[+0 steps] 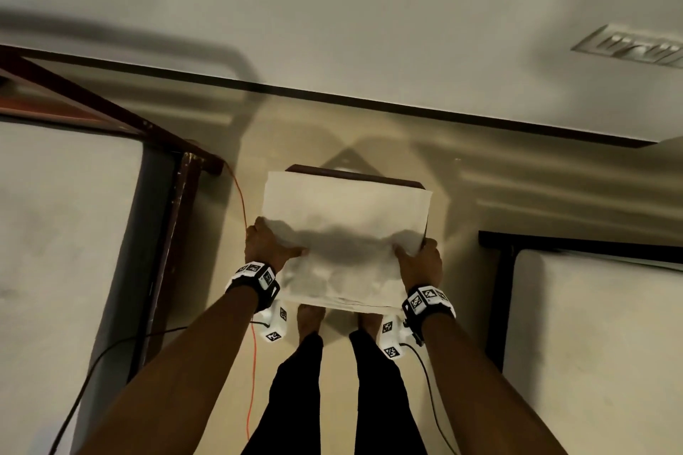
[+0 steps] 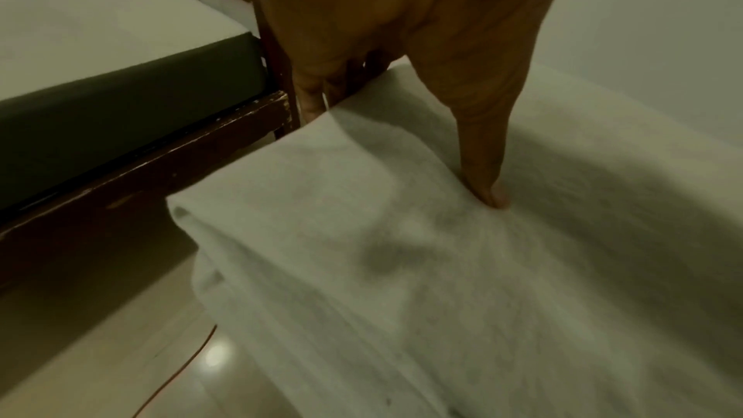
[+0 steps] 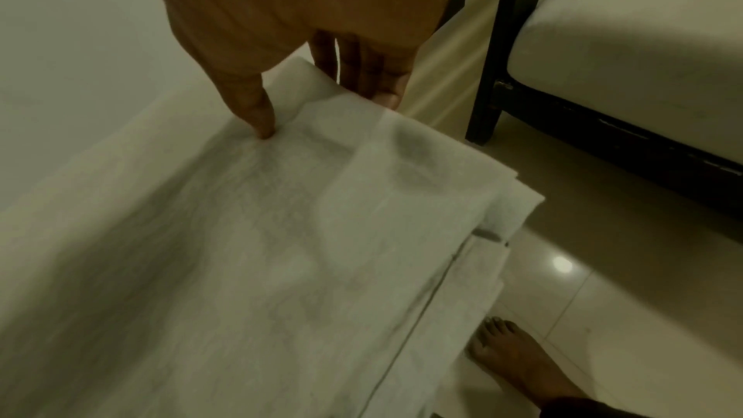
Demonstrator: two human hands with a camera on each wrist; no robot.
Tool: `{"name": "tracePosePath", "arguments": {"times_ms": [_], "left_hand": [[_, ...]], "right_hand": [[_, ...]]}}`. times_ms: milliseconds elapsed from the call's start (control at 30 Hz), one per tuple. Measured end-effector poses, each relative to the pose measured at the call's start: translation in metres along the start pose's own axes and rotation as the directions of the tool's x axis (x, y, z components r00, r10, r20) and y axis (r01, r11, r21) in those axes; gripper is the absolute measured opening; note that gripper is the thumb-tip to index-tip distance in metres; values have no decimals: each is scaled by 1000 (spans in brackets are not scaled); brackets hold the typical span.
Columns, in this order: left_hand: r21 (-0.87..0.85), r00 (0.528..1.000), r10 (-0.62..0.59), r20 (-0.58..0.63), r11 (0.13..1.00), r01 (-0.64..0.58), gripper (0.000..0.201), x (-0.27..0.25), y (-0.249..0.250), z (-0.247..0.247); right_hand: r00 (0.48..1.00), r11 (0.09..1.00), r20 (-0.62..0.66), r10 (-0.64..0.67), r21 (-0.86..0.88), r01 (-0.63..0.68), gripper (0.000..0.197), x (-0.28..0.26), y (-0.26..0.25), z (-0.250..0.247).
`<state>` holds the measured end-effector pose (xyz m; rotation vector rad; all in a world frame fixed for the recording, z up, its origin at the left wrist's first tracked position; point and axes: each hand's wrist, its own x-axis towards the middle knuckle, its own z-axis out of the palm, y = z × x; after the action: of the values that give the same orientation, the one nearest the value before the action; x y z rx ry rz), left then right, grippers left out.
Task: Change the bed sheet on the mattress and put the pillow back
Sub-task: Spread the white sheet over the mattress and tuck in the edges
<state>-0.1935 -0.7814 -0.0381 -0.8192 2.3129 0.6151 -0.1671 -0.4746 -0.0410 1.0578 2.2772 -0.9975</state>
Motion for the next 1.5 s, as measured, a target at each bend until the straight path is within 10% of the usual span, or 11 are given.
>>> {"name": "tracePosePath", "arguments": {"times_ms": [133,333,667,1067,1500], "left_hand": [[-21,999,-11,53,1000,12,85,1,2,-12],[-19,993,104,58,994,-103,65,-14,4,-30],[-16,869,493,36,870,-493,132,-95,34,-82],[103,491,821,289,484,-869,108,-232,147,-49],[141,86,844,530,12,-990,90,-473,197,103]], "right_hand": [[995,992,59,83,92,-88,61,-7,2,3],[998,989,54,-21,149,12,62,-25,2,1],[992,982,-89,-84,164,98,32,-122,7,-79],[895,918,-422,144,395,39,50,-266,132,-198],[650,766,-560,513,641,-53,64,-399,348,-249]]}}
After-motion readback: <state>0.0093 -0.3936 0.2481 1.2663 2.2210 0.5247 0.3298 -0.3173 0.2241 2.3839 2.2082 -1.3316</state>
